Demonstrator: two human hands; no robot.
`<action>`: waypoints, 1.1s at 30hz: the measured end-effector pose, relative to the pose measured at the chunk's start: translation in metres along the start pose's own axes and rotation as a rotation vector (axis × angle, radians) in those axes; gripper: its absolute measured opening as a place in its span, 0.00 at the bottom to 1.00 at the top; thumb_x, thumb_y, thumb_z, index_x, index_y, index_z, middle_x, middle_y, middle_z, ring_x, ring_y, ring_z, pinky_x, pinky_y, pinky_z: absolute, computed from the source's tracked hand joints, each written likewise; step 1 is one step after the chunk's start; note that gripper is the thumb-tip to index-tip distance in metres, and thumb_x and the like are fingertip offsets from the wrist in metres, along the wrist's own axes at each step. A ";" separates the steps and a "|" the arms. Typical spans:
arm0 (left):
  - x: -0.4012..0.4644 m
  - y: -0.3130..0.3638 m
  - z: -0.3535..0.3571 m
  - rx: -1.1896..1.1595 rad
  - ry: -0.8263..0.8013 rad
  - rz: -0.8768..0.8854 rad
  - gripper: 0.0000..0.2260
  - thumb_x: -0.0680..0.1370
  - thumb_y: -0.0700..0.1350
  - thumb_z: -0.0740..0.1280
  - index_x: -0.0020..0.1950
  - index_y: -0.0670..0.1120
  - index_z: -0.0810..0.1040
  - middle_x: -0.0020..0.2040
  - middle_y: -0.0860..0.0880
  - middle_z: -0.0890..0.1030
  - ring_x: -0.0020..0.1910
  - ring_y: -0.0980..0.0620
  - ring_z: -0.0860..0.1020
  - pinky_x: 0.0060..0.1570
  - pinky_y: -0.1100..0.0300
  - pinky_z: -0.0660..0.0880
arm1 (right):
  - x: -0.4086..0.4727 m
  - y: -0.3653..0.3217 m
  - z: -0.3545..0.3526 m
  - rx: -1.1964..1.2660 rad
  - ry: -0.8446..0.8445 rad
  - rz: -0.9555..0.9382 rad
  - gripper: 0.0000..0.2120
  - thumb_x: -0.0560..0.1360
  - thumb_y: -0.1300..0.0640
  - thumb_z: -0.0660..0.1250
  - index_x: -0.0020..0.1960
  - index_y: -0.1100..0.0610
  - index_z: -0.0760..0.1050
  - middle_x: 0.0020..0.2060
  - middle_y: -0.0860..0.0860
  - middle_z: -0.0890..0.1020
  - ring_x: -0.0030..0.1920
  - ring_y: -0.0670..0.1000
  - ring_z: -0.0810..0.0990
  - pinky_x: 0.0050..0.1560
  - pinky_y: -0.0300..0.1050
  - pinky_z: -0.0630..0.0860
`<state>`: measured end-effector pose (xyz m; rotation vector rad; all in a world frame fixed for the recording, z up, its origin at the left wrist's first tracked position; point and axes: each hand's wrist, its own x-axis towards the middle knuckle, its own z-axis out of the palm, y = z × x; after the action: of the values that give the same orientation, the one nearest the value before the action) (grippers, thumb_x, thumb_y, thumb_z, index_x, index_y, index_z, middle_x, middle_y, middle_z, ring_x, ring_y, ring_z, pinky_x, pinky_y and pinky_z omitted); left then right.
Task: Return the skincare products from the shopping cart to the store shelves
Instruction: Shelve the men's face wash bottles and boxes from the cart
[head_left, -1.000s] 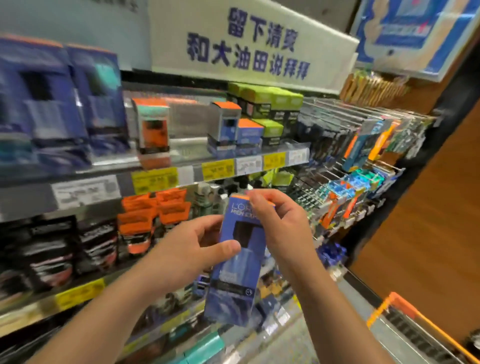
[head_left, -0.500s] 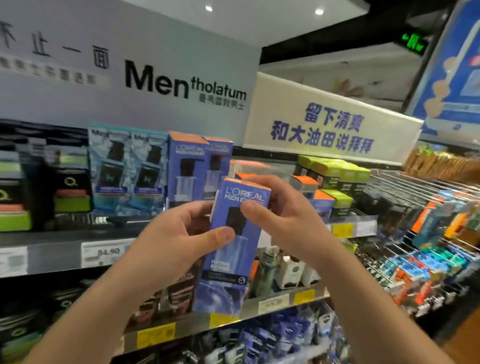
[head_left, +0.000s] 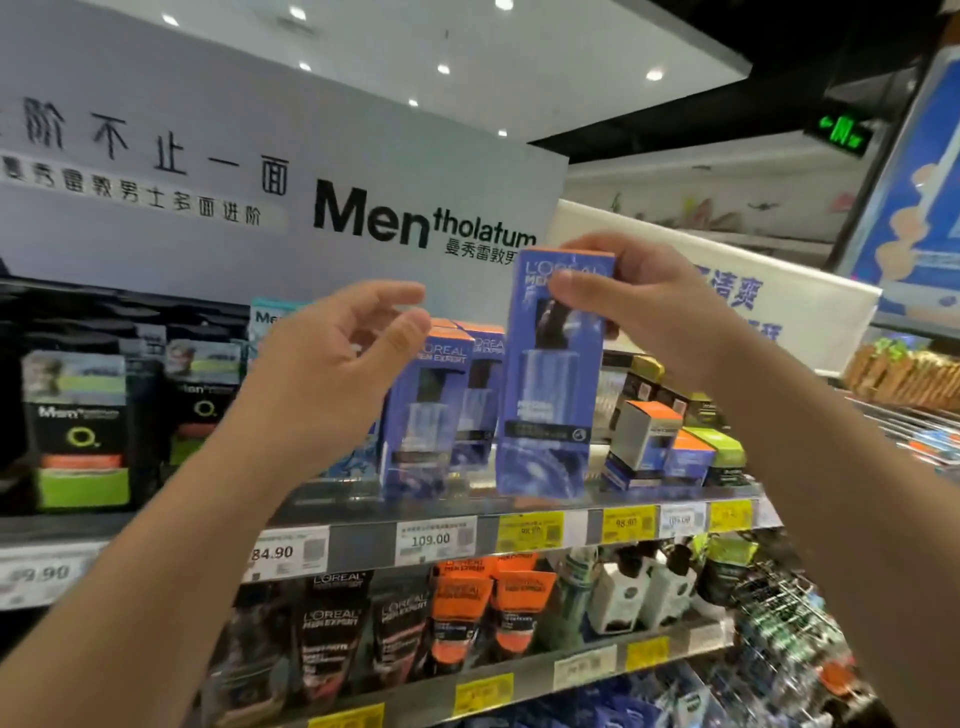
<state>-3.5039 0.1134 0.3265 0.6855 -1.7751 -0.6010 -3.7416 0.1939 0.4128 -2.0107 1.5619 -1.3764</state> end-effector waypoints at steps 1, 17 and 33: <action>0.006 -0.003 -0.002 0.059 0.035 0.032 0.10 0.82 0.56 0.65 0.62 0.63 0.78 0.50 0.64 0.80 0.45 0.70 0.76 0.40 0.78 0.68 | 0.004 0.000 -0.003 -0.008 0.022 0.003 0.02 0.80 0.59 0.70 0.52 0.54 0.79 0.37 0.46 0.84 0.38 0.44 0.81 0.37 0.36 0.73; 0.040 -0.032 0.029 0.605 -0.154 0.191 0.19 0.83 0.54 0.64 0.75 0.58 0.73 0.67 0.60 0.77 0.56 0.54 0.62 0.65 0.48 0.68 | 0.037 0.040 0.003 0.023 0.045 0.094 0.08 0.82 0.54 0.69 0.61 0.50 0.78 0.57 0.63 0.84 0.56 0.65 0.83 0.64 0.71 0.75; 0.041 -0.042 0.035 0.566 -0.065 0.233 0.18 0.81 0.44 0.69 0.70 0.56 0.78 0.63 0.57 0.80 0.54 0.53 0.65 0.60 0.50 0.70 | 0.035 0.068 0.017 -0.119 -0.089 0.215 0.12 0.80 0.54 0.71 0.63 0.46 0.78 0.55 0.51 0.84 0.55 0.53 0.85 0.57 0.52 0.82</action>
<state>-3.5411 0.0568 0.3150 0.8245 -2.0681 0.0499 -3.7717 0.1312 0.3764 -1.8743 1.7962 -1.1233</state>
